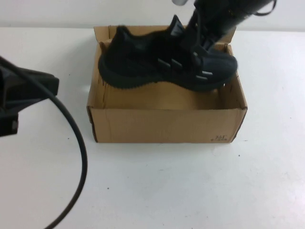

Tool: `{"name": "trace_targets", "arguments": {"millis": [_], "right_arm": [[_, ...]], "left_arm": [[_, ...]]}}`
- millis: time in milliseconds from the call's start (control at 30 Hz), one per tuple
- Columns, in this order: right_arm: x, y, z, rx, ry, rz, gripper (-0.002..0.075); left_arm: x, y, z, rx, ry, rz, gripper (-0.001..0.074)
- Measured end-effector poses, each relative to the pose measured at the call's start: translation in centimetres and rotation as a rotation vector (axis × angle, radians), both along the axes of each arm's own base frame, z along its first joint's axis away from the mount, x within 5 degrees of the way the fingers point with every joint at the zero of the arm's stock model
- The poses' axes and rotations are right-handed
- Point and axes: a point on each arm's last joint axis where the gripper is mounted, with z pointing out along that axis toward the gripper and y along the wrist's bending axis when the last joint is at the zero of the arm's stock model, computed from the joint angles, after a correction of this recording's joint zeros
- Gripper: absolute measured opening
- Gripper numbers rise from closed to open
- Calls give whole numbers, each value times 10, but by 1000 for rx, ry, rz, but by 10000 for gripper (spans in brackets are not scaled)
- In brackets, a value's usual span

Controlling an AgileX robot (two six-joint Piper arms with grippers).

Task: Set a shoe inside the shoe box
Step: Place the shoe in the shoe box

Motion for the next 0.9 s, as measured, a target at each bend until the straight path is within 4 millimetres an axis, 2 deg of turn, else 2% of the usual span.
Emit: {"name": "trace_targets", "arguments": {"millis": [67,200,400,633,900], "right_arm": [[18,5,-4,-8,-28,-18,11],[50,16,-27,-22,-37,-38,11],[79,28,-68,-44,-10,-40,10],[92,33,-100,-64,44,-46,10],[95,34,-102,-32,69,-114,10]], "left_arm": [[3,1,0,-20,3,37,0],[9,3,-5,-32,24,81,-1],[16,3,-10,-28,50,87,-1],[17,4,-13,-3,59,86,-1],[16,4,-14,0,70,85,-1]]}}
